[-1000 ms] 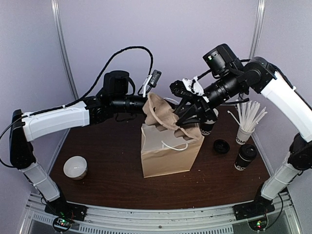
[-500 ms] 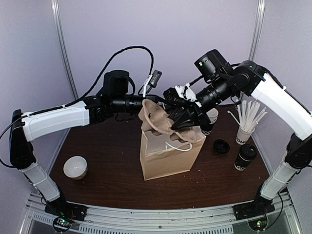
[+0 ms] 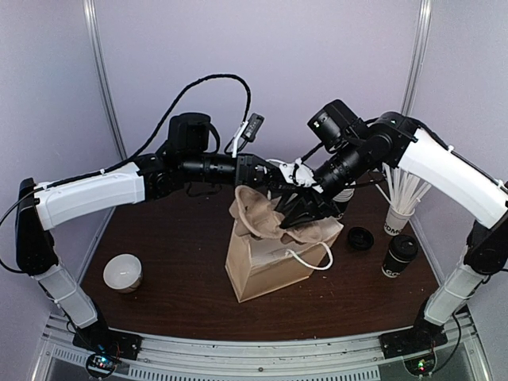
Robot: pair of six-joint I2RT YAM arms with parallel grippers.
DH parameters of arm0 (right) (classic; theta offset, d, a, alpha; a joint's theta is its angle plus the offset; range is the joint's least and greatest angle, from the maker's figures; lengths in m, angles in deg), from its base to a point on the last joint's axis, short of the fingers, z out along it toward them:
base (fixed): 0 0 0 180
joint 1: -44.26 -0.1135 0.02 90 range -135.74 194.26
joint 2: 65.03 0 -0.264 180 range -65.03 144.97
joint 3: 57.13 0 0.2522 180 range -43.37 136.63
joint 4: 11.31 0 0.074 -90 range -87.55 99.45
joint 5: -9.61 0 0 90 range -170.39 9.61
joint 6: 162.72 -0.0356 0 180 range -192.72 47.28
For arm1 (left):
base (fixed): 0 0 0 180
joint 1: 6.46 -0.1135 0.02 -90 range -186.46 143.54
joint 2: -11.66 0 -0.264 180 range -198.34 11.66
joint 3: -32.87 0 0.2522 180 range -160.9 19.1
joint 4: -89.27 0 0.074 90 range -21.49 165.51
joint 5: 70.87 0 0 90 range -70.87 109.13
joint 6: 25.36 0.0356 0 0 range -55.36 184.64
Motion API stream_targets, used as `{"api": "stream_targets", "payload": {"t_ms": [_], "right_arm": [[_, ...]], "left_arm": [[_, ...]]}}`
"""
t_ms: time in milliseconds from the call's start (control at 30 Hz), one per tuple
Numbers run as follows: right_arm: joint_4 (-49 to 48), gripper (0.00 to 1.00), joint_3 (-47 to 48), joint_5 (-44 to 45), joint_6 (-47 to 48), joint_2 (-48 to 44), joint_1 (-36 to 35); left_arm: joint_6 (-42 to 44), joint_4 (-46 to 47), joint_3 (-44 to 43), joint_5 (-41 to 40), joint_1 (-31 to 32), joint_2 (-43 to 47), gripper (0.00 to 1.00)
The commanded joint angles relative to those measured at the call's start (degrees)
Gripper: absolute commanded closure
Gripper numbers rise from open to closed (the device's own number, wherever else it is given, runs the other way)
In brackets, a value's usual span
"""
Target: Pack the takeout coffee
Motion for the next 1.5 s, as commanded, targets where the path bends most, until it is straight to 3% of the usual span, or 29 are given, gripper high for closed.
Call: {"api": "stream_targets", "payload": {"t_ms": [0, 367, 900, 1067, 1200, 1467], "right_arm": [[0.39, 0.77, -1.52, 2.23, 1.28, -1.59, 0.47], [0.56, 0.78, 3.05, 2.9, 2.33, -0.33, 0.65], [-0.29, 0.78, -4.32, 10.64, 4.64, -2.88, 1.13], [0.25, 0.78, -4.92, 11.35, 5.2, -3.34, 1.13], [-0.3, 0.78, -5.83, 13.06, 5.76, -3.29, 1.13], [-1.02, 0.78, -6.87, 16.96, 6.98, -2.89, 0.87]], "left_arm": [[1.4, 0.28, -2.47, 1.09, -0.36, 1.38, 1.0], [1.27, -1.45, -4.51, 3.96, -0.74, -0.26, 1.0], [2.35, -4.49, -4.52, 3.32, -1.44, -0.08, 1.0], [3.95, -7.66, -5.19, 1.55, -1.5, -0.09, 0.85], [4.79, -9.13, -5.03, 0.25, -1.56, 0.44, 0.79], [5.78, -10.46, -4.78, -2.46, -2.03, 1.34, 0.75]]}}
